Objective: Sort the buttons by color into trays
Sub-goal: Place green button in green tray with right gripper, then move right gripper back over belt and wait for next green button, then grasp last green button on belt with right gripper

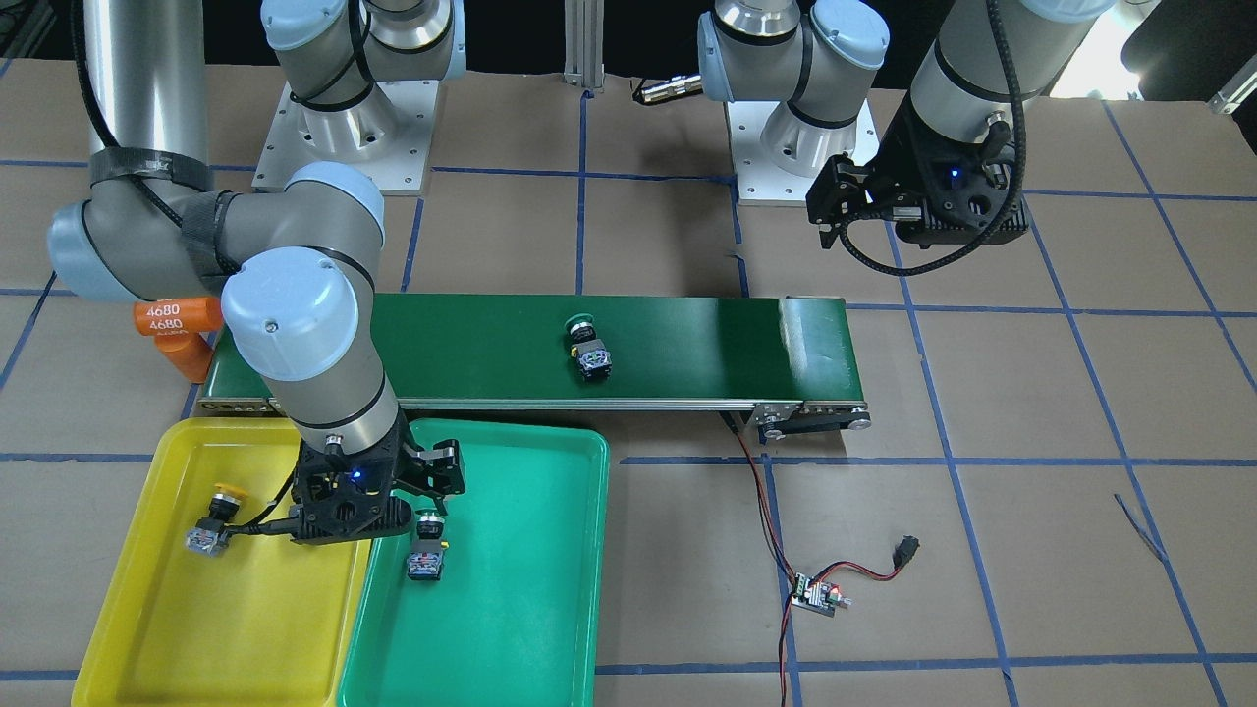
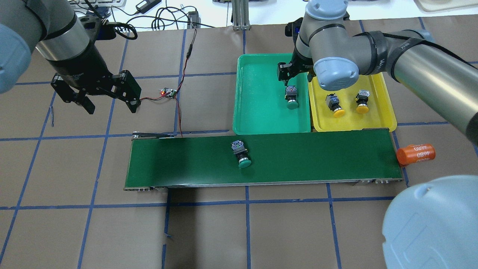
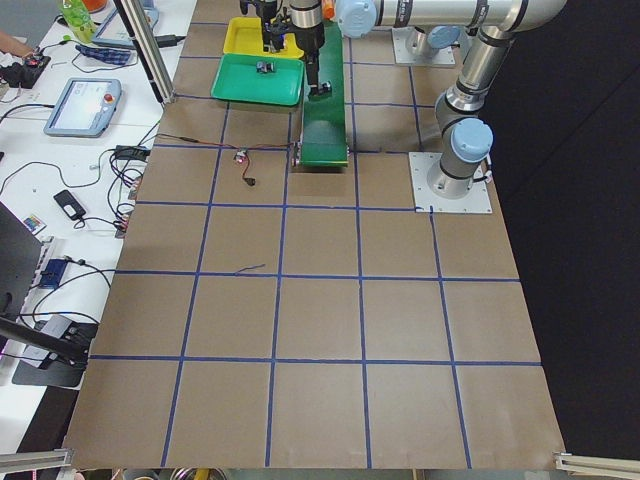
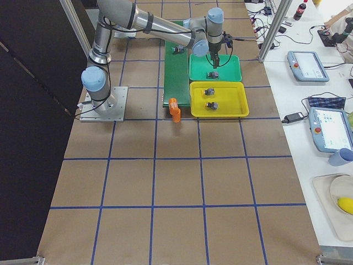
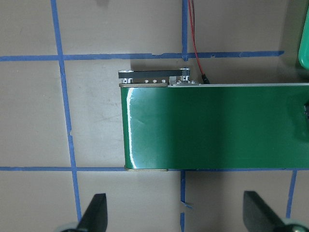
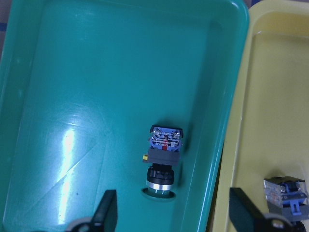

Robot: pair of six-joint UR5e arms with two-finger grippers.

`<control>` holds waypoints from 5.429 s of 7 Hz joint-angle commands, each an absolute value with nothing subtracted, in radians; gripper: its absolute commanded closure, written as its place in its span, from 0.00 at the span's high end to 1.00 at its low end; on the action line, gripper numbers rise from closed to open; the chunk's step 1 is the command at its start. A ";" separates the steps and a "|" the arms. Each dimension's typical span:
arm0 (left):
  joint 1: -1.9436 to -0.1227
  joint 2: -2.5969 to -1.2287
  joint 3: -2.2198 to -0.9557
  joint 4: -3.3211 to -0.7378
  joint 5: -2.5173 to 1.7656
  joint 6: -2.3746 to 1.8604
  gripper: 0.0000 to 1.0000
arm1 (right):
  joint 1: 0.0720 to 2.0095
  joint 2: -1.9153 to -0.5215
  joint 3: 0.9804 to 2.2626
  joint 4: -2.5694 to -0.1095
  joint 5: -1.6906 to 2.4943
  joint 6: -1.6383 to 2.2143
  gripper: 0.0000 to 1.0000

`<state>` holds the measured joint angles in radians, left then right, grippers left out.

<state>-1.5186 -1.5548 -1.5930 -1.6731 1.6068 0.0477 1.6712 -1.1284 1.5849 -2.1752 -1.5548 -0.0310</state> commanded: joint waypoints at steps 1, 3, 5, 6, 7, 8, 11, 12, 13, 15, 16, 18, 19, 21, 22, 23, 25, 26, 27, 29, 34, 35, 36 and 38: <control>-1.519 -1.555 -1.594 -1.667 1.606 0.048 1.00 | 1.657 -1.166 1.600 -2.125 -1.562 -0.041 1.00; -1.519 -1.562 -1.594 -1.666 1.608 0.048 1.00 | 1.605 -1.244 1.627 -2.000 -1.601 -0.130 1.00; -1.519 -1.560 -1.594 -1.657 1.608 0.049 1.00 | 1.566 -1.355 1.768 -1.983 -1.601 -0.137 1.00; -1.519 -1.562 -1.594 -1.655 1.606 0.048 1.00 | 1.563 -1.426 1.889 -1.996 -1.605 -0.121 1.00; -1.519 -1.562 -1.594 -1.657 1.606 0.049 1.00 | 1.562 -1.480 1.992 -2.038 -1.606 -0.130 1.00; -1.519 -1.562 -1.594 -1.655 1.606 0.048 1.00 | 1.556 -1.499 2.069 -2.090 -1.606 -0.124 1.00; -1.519 -1.562 -1.594 -1.654 1.606 0.048 1.00 | 1.558 -1.500 2.118 -2.158 -1.591 -0.118 1.00; -1.519 -1.562 -1.594 -1.654 1.606 0.048 1.00 | 1.559 -1.502 2.115 -2.160 -1.591 -0.117 1.00; -1.519 -1.562 -1.594 -1.652 1.606 0.048 1.00 | 1.562 -1.506 2.105 -2.169 -1.586 -0.115 1.00; -1.519 -1.559 -1.592 -1.654 1.608 0.049 1.00 | 1.568 -1.509 2.082 -2.164 -1.588 -0.101 1.00; -1.519 -1.555 -1.588 -1.652 1.606 0.043 1.00 | 1.566 -1.500 2.080 -2.164 -1.589 -0.104 1.00; -1.522 -1.546 -1.586 -1.637 1.595 0.034 1.00 | 1.563 -1.499 2.083 -2.161 -1.591 -0.123 1.00; -1.522 -1.542 -1.588 -1.638 1.594 0.034 1.00 | 1.560 -1.499 2.083 -2.160 -1.589 -0.118 1.00; -1.522 -1.529 -1.591 -1.640 1.594 0.034 1.00 | 1.557 -1.517 2.042 -2.154 -1.592 -0.104 1.00; -1.522 -1.534 -1.591 -1.640 1.594 0.035 1.00 | 1.562 -1.557 2.013 -2.044 -1.589 -0.103 1.00; -1.522 -1.542 -1.591 -1.638 1.592 0.034 1.00 | 1.563 -1.562 2.008 -2.013 -1.589 -0.101 1.00; -1.522 -1.545 -1.589 -1.638 1.592 0.034 1.00 | 1.563 -1.557 2.016 -2.014 -1.589 -0.101 1.00; -1.522 -1.546 -1.589 -1.638 1.592 0.034 1.00 | 1.566 -1.557 2.019 -2.013 -1.588 -0.095 1.00; -1.522 -1.546 -1.589 -1.638 1.594 0.034 1.00 | 1.566 -1.557 2.019 -2.013 -1.589 -0.089 1.00; -1.522 -1.551 -1.591 -1.638 1.595 0.035 1.00 | 1.569 -1.559 2.020 -2.013 -1.588 -0.087 1.00; -1.522 -1.552 -1.591 -1.638 1.595 0.035 1.00 | 1.680 -1.529 2.031 -2.031 -1.588 0.044 1.00; -1.522 -1.552 -1.591 -1.638 1.595 0.035 1.00 | 1.680 -1.517 2.033 -2.034 -1.586 0.046 1.00; -1.522 -1.552 -1.591 -1.638 1.595 0.035 1.00 | 1.680 -1.499 2.043 -2.064 -1.585 0.048 1.00; -1.522 -1.554 -1.591 -1.637 1.595 0.035 1.00 | 1.680 -1.445 2.113 -2.197 -1.586 0.043 1.00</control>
<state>-1.5217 -1.5530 -1.5907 -1.6379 1.5953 0.0353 1.6797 -1.4810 2.0714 -2.1185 -1.5852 0.0455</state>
